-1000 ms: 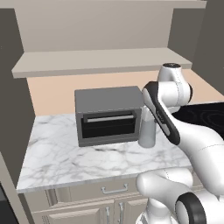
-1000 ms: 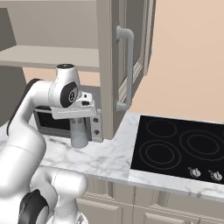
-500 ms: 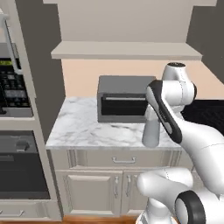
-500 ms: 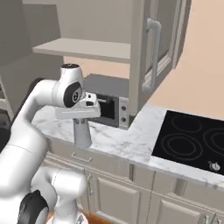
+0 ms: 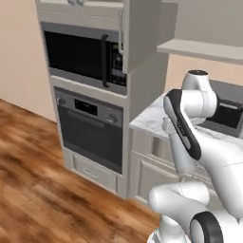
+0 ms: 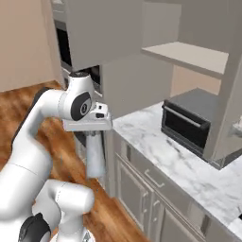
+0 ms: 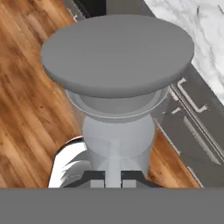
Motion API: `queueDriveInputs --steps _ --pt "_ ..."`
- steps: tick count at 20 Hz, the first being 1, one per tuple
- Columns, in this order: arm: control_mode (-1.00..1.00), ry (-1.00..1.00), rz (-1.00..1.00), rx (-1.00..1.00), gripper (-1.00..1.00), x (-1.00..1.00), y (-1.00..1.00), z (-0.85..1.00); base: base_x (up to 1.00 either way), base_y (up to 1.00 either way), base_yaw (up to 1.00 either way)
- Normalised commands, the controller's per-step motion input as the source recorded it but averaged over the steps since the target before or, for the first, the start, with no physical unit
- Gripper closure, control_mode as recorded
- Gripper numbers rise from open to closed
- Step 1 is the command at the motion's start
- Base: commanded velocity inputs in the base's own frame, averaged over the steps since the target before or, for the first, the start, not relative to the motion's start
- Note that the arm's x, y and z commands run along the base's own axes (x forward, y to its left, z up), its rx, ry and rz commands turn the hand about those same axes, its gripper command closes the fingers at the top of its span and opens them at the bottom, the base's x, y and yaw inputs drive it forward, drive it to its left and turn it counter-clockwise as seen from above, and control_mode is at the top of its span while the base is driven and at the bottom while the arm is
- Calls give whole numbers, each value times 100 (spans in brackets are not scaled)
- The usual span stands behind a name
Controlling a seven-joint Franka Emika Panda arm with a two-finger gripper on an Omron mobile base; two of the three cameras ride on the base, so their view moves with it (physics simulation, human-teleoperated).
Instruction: There is a tray on the dining counter. Grab the cup, mug, and pitcher and place them on the tray. The pitcher may be placed next to the tray if it cannot fit the tray.
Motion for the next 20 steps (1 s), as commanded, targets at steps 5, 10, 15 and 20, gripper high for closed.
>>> queueDriveInputs --steps 5,10,15,20 --pt "100 0 0 0 100 0 0 0 0 46 91" --pt "100 0 0 0 100 0 0 0 13 43 76" --pt "100 0 0 0 100 0 0 0 86 14 38" --pt "100 0 0 0 100 0 0 0 100 12 -6"
